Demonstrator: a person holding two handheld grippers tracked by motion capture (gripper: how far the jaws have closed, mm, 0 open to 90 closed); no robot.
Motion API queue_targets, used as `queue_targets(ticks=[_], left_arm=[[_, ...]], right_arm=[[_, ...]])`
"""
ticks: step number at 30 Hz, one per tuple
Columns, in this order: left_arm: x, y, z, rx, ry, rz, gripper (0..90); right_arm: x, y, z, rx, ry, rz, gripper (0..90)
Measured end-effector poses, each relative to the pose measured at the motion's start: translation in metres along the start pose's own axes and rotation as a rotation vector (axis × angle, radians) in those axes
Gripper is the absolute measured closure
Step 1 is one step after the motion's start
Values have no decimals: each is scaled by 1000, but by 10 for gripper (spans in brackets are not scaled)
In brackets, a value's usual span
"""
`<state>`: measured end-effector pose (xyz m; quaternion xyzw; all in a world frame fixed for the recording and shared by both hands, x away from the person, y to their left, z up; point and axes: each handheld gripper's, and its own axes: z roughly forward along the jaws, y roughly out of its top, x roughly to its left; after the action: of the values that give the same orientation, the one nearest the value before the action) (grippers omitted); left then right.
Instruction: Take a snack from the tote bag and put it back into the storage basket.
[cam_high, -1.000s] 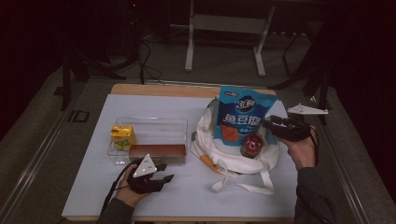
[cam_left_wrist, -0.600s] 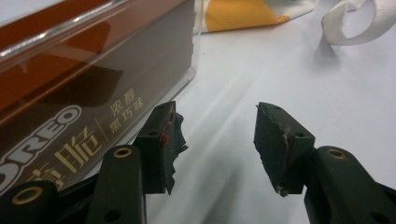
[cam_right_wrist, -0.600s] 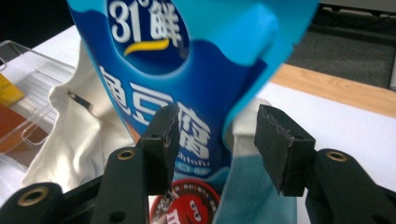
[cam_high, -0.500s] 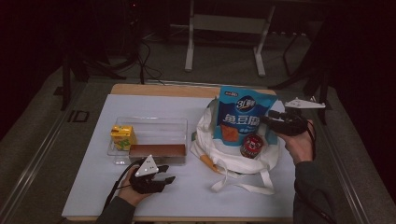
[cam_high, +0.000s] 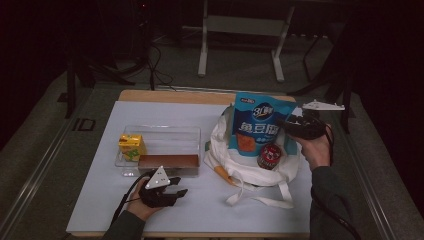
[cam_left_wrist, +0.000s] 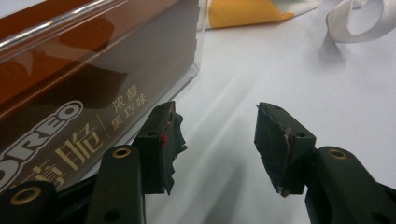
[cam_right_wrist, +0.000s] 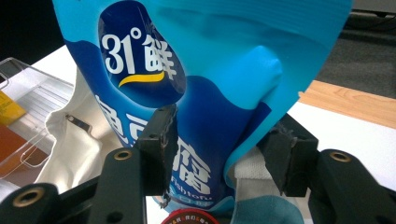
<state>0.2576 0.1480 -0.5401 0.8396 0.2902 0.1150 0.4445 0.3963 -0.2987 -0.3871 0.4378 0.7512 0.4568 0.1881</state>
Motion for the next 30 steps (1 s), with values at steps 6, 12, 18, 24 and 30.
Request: queue_targets(ticks=[6, 12, 18, 24, 30], left_arm=[[0, 0, 0, 3, -1, 6, 490], [0, 0, 1, 12, -4, 9, 486], [-1, 1, 2, 17, -2, 11, 479], [-1, 1, 2, 23, -3, 10, 476], [-1, 1, 2, 28, -4, 16, 476]], right_arm=[[-4, 3, 6, -17, 12, 26, 484], [-6, 2, 6, -50, 48, 62, 538], [-4, -1, 4, -86, 85, 68, 605], [-2, -3, 4, -109, 155, 66, 668], [-2, -1, 12, -93, 187, 93, 665]])
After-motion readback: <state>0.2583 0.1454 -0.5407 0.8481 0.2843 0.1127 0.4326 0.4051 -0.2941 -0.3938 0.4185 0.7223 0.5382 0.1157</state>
